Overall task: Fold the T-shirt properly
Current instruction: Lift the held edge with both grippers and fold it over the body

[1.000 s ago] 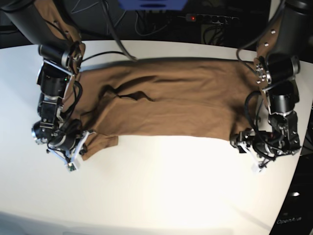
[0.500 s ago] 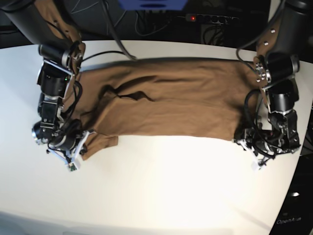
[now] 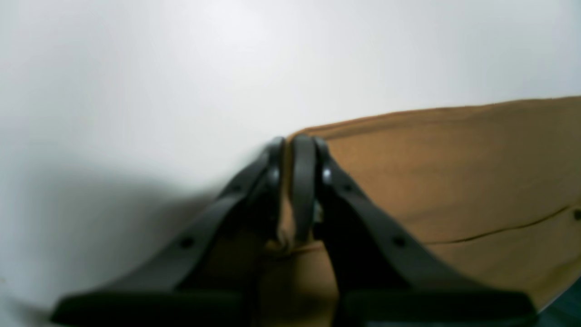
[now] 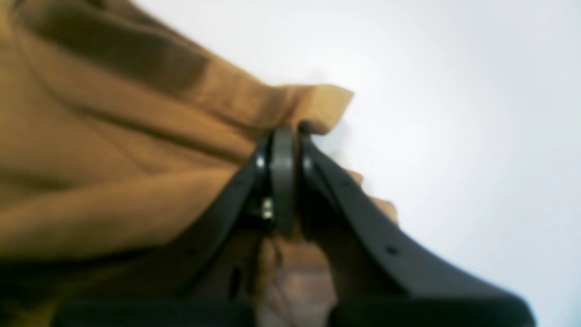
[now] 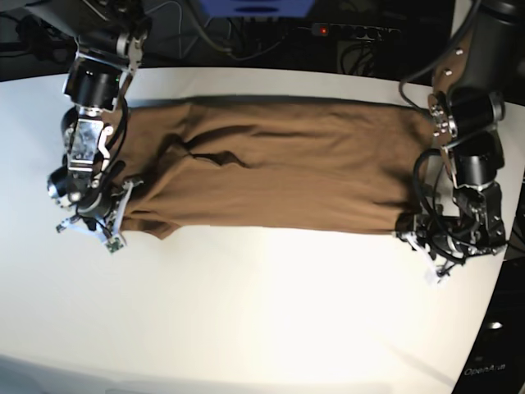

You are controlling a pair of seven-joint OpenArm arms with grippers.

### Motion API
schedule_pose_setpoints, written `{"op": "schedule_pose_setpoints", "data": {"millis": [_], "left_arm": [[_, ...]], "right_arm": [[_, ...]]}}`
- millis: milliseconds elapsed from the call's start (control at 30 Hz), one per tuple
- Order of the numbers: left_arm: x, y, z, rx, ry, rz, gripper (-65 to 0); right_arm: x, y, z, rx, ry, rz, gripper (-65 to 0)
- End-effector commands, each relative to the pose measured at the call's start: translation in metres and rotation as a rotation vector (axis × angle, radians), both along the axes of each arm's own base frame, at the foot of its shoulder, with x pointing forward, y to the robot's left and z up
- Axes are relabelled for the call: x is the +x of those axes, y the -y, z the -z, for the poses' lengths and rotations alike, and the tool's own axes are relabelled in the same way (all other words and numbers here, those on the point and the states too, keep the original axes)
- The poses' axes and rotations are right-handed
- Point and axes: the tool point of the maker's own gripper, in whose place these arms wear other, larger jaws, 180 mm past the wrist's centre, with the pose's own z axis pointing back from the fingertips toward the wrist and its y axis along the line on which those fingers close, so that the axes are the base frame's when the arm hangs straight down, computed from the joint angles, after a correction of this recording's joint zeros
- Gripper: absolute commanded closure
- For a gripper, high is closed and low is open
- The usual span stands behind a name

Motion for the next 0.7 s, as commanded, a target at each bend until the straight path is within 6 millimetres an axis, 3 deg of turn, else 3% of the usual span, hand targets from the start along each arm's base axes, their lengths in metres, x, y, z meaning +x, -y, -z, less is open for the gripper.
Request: {"op": "schedule_pose_setpoints", "data": {"millis": [0, 333, 600, 667], "left_arm": [[0.015, -0.011, -0.017, 0.014, 0.055, -0.013, -2.9], [0.012, -0.013, -0.016, 0.014, 0.049, -0.012, -2.9], [0.011, -0.011, -0.024, -0.126, 0.101, -0.078, -2.9], [0.01, -0.019, -0.027, -0.142, 0.111, -0.098, -2.9]], "right_arm": [[0.011, 0.003, -0.017, -0.03, 0.039, -0.011, -1.2], [0.016, -0.011, -0.041, -0.062, 0.113, -0.051, -1.2], [0.015, -0.017, -0.063, -0.098, 0.176, -0.083, -1.2], [0.012, -0.017, -0.066, -0.107, 0.185, -0.084, -1.2]]}}
